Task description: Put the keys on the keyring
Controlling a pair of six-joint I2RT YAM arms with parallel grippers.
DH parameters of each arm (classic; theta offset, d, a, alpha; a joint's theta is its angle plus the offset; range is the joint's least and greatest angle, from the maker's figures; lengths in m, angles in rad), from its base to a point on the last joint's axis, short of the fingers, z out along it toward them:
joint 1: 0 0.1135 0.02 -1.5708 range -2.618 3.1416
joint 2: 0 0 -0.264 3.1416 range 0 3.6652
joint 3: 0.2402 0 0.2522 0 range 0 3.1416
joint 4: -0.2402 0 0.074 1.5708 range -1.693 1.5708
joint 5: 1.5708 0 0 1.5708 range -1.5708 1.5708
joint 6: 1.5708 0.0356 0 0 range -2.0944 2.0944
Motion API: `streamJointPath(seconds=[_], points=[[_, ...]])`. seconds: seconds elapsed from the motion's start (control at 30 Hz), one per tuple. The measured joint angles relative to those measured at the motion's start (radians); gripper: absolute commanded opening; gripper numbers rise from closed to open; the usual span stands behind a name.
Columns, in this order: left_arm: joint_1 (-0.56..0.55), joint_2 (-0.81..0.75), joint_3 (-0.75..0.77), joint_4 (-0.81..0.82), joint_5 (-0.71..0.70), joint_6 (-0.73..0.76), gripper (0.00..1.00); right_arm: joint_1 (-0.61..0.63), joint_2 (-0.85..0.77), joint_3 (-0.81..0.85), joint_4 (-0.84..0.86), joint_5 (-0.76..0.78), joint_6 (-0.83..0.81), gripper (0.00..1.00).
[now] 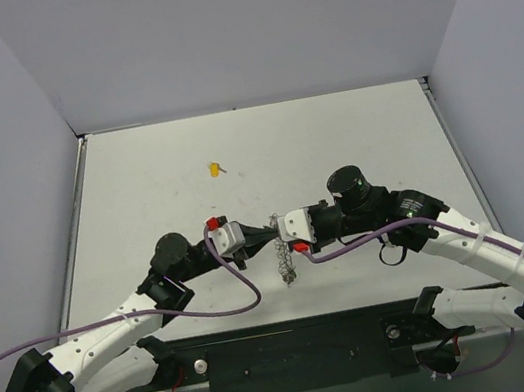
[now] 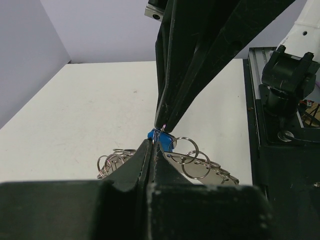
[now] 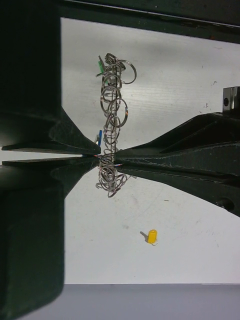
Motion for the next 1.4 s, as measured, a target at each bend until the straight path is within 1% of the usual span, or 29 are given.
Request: streamJointPath(seconds=[0.2, 0.67, 0.7, 0.73, 0.87, 1.07, 1.13, 1.27, 1.4], points=[[0.008, 0.000, 0.000, 0.021, 0.000, -0.032, 0.00, -0.009, 0.000, -0.007, 0.012, 0.002, 0.014, 0.00], [0.022, 0.002, -0.026, 0.132, -0.016, -0.137, 0.00, -0.034, 0.000, -0.037, 0.100, -0.012, 0.130, 0.01], [0.022, 0.003, -0.028, 0.140, -0.017, -0.142, 0.00, -0.036, 0.000, -0.037, 0.101, -0.017, 0.135, 0.05], [0.022, 0.003, -0.030, 0.147, -0.018, -0.145, 0.00, -0.042, 0.000, -0.037, 0.103, -0.025, 0.143, 0.07], [0.023, 0.003, -0.035, 0.181, -0.020, -0.145, 0.00, -0.066, -0.010, -0.037, 0.100, -0.054, 0.169, 0.10], [0.024, 0.005, -0.035, 0.227, -0.011, -0.145, 0.00, -0.100, -0.042, -0.037, 0.097, -0.099, 0.205, 0.29], [0.024, 0.007, -0.035, 0.241, -0.003, -0.145, 0.00, -0.103, -0.050, -0.037, 0.097, -0.115, 0.213, 0.39], [0.024, 0.012, -0.036, 0.254, 0.013, -0.145, 0.00, -0.106, -0.058, -0.037, 0.097, -0.144, 0.235, 0.41], [0.024, 0.022, -0.036, 0.264, 0.035, -0.145, 0.00, -0.113, -0.058, -0.035, 0.102, -0.164, 0.281, 0.40]])
